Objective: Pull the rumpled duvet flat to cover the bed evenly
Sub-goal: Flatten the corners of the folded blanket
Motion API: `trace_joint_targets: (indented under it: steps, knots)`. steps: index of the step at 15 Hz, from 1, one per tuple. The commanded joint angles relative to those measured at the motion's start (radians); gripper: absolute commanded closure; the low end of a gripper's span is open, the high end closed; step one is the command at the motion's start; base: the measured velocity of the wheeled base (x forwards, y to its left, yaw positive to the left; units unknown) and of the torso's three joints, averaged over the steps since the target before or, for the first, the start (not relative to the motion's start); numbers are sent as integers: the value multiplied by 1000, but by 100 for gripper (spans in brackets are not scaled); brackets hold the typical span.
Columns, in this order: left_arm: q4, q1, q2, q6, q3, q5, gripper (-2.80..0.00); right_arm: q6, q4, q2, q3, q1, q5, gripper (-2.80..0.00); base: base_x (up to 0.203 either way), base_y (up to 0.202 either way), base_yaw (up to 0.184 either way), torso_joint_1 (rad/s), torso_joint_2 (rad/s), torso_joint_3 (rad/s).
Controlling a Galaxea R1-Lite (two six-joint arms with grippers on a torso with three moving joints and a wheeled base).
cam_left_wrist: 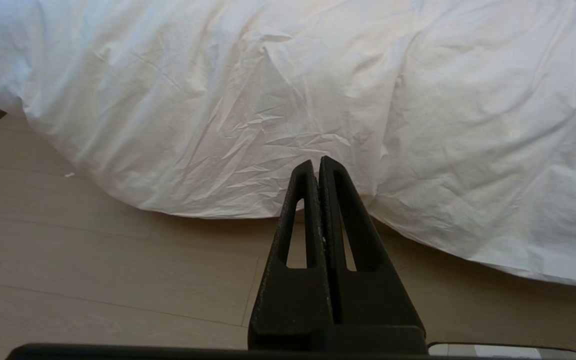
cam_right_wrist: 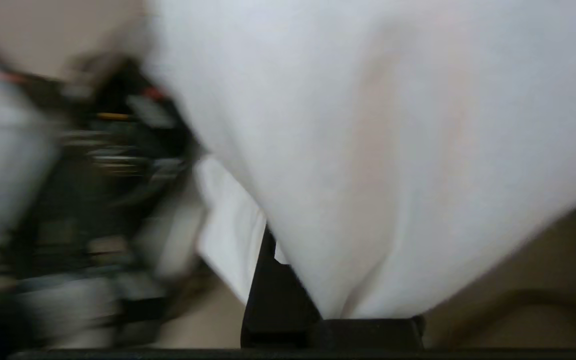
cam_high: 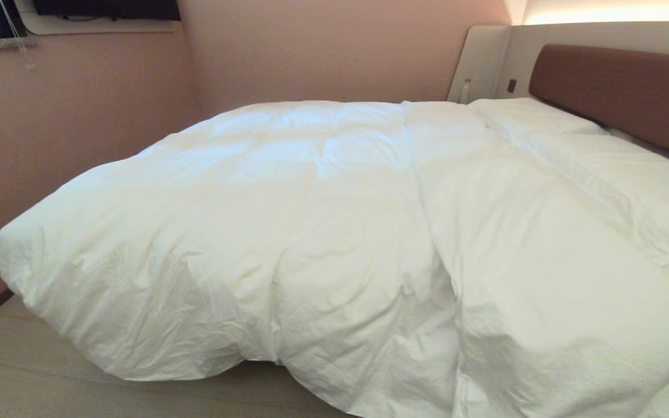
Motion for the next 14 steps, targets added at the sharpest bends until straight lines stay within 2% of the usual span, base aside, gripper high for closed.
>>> trace_joint_targets:
  steps: [1,5,9,14]
  knots:
    - [0,0,0,-1,0,1,0,-9,341,-91,94,-21,-31,0,0,0,0,0,0,0]
    - [0,0,0,-1,0,1,0,-10,341,-158,268,-57,-82,0,0,0,0,0,0,0]
    - [0,0,0,-1,0,1,0,-11,330,-130,253,-94,-86,0,0,0,0,0,0,0]
    - [0,0,0,-1,0,1,0,-10,329,-96,170,-94,-85,0,0,0,0,0,0,0]
